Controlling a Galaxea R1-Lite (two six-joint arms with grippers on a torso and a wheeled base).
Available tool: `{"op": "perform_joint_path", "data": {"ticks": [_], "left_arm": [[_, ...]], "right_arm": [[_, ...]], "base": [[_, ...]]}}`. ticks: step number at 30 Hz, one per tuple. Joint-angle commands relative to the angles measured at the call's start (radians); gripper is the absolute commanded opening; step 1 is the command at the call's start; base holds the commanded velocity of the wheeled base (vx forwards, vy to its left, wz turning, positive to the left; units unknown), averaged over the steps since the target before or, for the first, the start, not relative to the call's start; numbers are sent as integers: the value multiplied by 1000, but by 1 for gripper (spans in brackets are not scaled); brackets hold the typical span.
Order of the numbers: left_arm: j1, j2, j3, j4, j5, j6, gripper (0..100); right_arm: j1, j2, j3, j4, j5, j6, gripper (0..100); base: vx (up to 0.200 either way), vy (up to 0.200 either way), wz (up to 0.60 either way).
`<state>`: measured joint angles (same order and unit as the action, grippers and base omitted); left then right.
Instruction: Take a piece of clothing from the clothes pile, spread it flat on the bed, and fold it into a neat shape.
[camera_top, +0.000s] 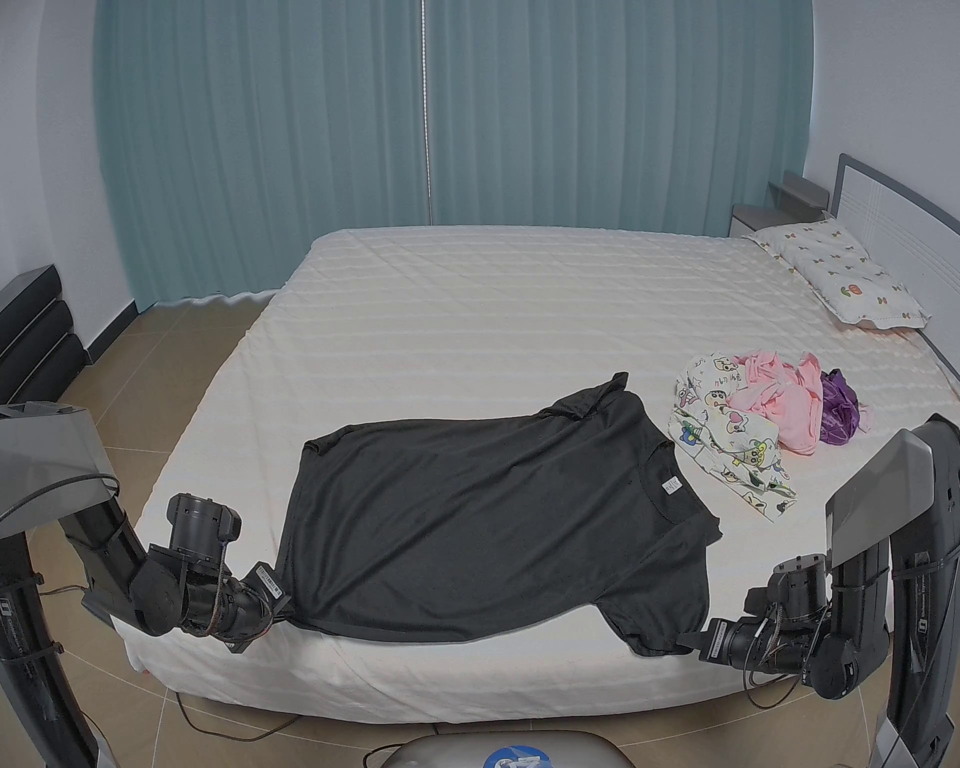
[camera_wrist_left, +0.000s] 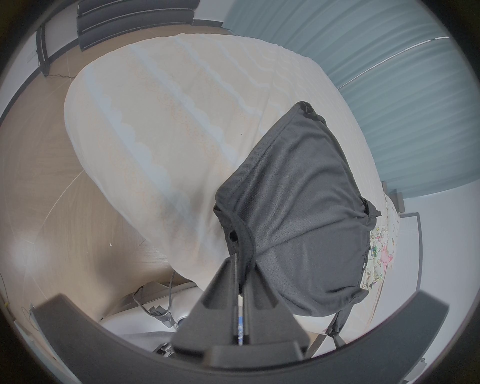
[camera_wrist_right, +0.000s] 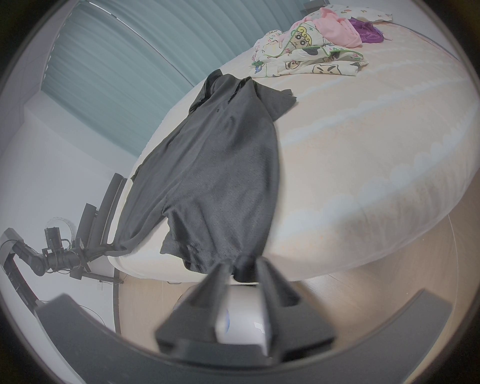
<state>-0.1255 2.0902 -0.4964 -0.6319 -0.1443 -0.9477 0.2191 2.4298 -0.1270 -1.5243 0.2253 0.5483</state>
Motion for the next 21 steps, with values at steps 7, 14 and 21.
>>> {"op": "perform_joint_path", "data": {"ticks": [7, 14, 21], "left_arm": [[-2, -12, 10, -2, 22, 9, 0], [-2, -36, 13, -3, 130, 50, 0], [-19, -52, 41, 1, 155, 95, 0]], "right_arm": [[-37, -117, 116, -1, -9, -50, 0], [-72, -167, 127, 47, -9, -94, 0], [-69, -285, 127, 220, -6, -143, 0]], "base": [[0, 0, 0], [0, 0, 0], [0, 0, 0]]}}
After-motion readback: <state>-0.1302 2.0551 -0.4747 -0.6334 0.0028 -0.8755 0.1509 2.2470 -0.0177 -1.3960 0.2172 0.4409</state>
